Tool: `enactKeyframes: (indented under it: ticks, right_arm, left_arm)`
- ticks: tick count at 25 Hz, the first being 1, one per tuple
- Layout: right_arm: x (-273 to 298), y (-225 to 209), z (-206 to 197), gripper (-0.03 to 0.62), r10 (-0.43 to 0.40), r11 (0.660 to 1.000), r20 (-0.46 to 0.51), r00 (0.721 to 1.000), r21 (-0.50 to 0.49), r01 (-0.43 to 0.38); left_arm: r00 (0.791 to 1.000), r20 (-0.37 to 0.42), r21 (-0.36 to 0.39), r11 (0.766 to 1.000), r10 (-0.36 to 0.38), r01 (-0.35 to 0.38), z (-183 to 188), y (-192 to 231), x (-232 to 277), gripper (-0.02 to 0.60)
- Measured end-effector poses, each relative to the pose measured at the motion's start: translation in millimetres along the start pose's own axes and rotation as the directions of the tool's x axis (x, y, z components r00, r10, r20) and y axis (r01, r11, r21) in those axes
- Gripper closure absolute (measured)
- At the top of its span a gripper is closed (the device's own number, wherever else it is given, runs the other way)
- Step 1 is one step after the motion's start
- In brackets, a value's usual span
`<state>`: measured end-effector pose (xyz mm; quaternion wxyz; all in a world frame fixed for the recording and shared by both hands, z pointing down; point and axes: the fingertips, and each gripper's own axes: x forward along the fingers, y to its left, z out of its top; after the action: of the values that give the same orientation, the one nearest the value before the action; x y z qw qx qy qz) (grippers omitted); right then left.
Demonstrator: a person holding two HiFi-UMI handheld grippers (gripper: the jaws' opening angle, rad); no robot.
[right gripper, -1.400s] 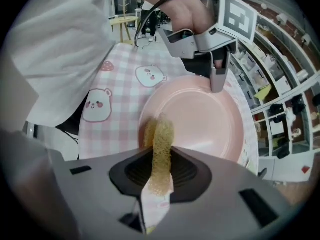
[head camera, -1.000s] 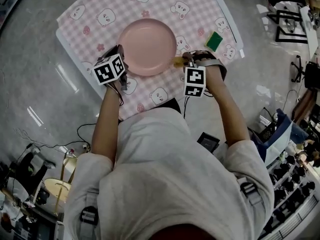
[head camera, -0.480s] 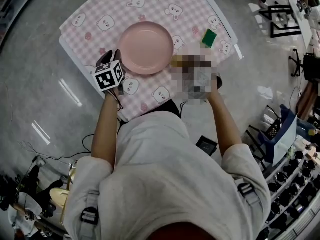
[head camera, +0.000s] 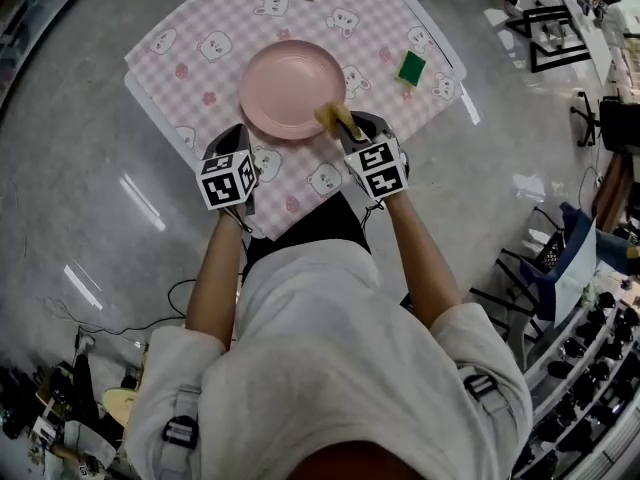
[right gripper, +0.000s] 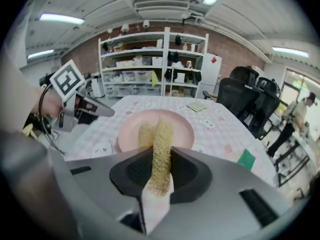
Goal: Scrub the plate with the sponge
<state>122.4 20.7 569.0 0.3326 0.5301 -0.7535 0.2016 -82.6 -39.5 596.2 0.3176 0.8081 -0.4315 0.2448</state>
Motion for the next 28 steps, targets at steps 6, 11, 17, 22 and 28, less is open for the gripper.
enactKeyframes:
  ticks: [6,11,17,22,28]
  right_arm:
    - [3.5,6.0,0.3,0.513,-0.010,0.992,0.091,0.996,0.123,-0.002]
    - [1.9,12.7,1.0,0.514,0.021,0.987,0.128,0.991,0.154,-0.041]
    - [-33.3,-7.2,17.4,0.514,0.019,0.990,0.247,0.969,0.131,-0.052]
    - [-72.6,-19.1,42.9,0.514,0.010,0.994,0.359,0.933,0.095,-0.047]
    - [-112.3,-32.6,87.5,0.514,-0.031,0.997,0.461,0.887,0.079,-0.007]
  left_arm:
    - [0.999,0.033,-0.005,0.999,-0.032,0.032,-13.3,-41.6,-5.7,0.571]
    - [0.999,0.051,0.002,1.000,-0.005,0.005,-16.0,-67.5,-10.9,0.571]
    - [0.988,0.154,0.034,0.999,0.009,-0.014,1.2,-109.8,-34.0,0.571]
    - [0.967,0.254,0.085,0.996,0.018,-0.040,38.3,-136.8,-66.1,0.571]
    - [0.925,0.378,0.132,0.991,-0.030,-0.022,94.2,-162.9,-104.4,0.571]
